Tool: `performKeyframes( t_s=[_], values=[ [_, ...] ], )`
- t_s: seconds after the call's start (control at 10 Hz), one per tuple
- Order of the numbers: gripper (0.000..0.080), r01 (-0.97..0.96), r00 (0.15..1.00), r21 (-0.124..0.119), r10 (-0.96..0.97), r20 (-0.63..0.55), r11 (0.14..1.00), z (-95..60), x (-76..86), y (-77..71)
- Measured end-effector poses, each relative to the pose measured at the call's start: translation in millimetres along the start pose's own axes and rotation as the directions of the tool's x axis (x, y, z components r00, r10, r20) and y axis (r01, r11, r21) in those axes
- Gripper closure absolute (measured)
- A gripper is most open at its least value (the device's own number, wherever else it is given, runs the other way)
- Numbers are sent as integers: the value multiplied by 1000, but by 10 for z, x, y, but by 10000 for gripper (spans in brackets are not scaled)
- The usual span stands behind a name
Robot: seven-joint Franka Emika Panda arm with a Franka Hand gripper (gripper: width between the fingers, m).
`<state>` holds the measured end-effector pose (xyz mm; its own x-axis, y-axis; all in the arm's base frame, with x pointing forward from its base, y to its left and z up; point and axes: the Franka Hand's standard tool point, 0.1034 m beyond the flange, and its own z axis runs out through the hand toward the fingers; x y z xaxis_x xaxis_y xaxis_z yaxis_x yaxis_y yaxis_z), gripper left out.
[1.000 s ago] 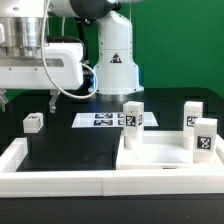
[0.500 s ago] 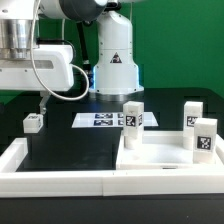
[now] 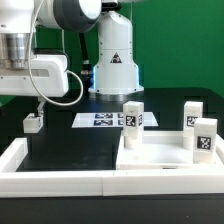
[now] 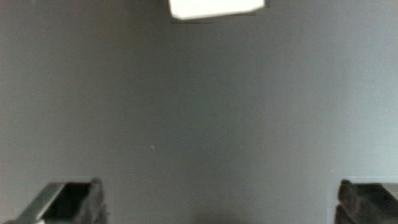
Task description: Assemble square table
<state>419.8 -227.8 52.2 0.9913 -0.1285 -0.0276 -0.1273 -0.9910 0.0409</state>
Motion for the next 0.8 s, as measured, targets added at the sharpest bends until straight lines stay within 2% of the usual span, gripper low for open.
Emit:
performKeyframes(
  t_s=[0.3, 0.4, 0.5, 0.8],
  values=[
    [150, 2, 1000, -1, -2, 1, 1000, 6, 5, -7],
    [150, 46, 999, 11, -46, 14, 999, 5, -23, -23],
    [150, 110, 993, 37, -111, 33, 993, -4, -77, -45],
    [150, 201, 978, 56, -204, 49, 978, 55, -269, 99]
  ],
)
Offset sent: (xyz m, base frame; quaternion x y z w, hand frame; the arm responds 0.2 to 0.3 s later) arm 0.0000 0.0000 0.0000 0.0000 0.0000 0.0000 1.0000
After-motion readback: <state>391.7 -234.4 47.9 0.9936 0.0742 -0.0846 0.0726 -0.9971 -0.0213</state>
